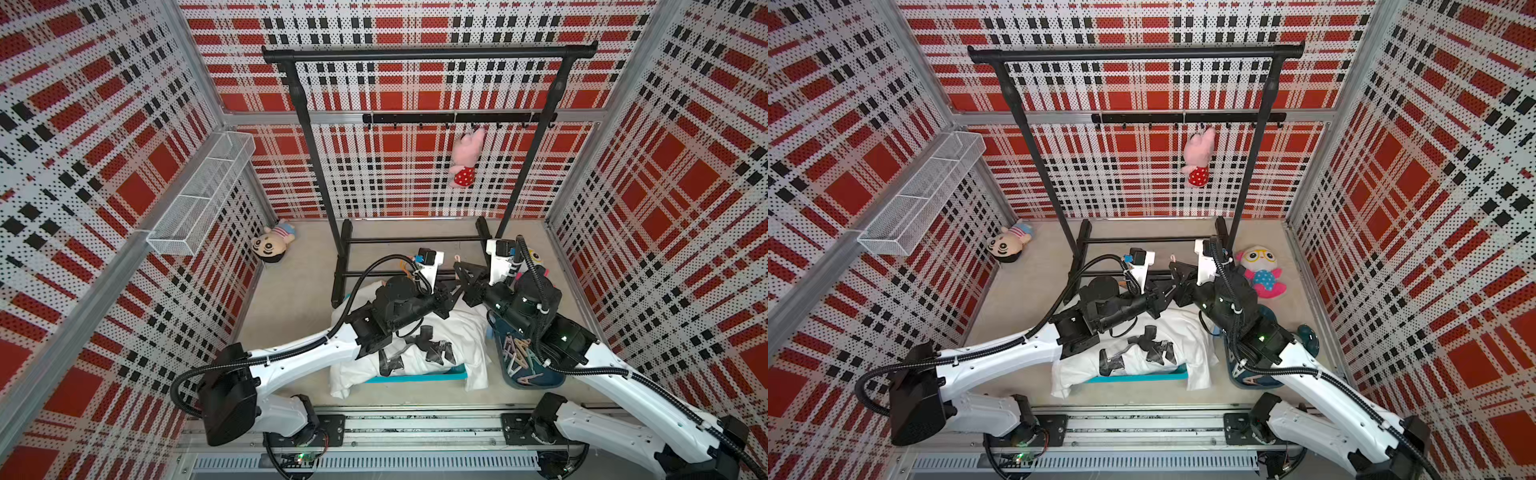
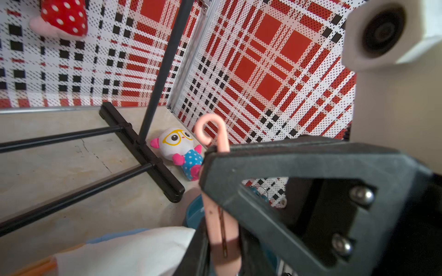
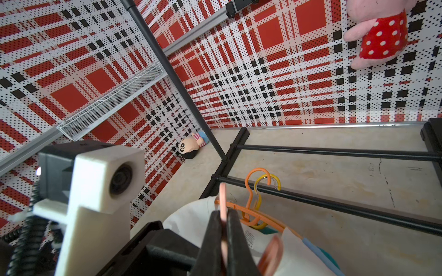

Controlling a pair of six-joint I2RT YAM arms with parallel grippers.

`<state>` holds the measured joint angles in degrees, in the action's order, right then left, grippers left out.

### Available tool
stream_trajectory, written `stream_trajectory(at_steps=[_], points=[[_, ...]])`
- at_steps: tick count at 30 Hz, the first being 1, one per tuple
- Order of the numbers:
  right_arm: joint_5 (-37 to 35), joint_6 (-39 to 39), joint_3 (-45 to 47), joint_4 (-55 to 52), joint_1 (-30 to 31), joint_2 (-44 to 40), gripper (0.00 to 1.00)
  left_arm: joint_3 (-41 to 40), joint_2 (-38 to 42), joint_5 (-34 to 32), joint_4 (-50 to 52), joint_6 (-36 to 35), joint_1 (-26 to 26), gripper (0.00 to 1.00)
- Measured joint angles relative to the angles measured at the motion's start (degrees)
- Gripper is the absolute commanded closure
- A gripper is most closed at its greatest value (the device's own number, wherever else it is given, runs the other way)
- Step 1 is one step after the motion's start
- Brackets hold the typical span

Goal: Use clothespins to secure the t-shirt on both sides of the hanger
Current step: Pick up the clothespin from the storage box, then open the clothespin.

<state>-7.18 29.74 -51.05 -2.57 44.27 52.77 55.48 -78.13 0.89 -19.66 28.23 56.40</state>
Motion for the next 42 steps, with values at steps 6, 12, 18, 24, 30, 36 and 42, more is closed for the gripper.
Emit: stream_trajectory(at_steps=[6,12,18,24,30,36,42], points=[[-0.8,0.2,0.0,0.3,0.1,0.0,0.72,-0.5,0.8,-2.6,0.0,-0.6,0.7,0.89],[-4.1,0.3,-3.5,-4.3,0.4,0.0,0.11,-1.0,0.9,-7.8,0.5,-5.9,1.1,0.95],[-7.4,0.8,-6.2,-11.2,0.4,-3.0,0.09,-5.1,3.6,-13.6,-2.3,-16.2,1.1,1.00],[-6.8,2.8,-0.9,-10.7,0.3,-10.1,0.04,-8.8,5.6,-14.3,-8.0,-29.2,4.1,1.00],[1.3,5.6,-0.7,-6.9,0.3,-10.4,0.09,-8.9,5.6,-14.0,-10.9,-36.5,6.4,1.00],[6.9,7.7,-0.8,-6.5,0.3,-8.9,0.17,-8.8,5.6,-13.0,-11.7,-37.8,6.8,1.00],[8.4,9.4,-0.8,-5.8,0.3,-8.7,0.24,-8.4,5.6,-12.2,-12.2,-37.8,7.0,1.00]])
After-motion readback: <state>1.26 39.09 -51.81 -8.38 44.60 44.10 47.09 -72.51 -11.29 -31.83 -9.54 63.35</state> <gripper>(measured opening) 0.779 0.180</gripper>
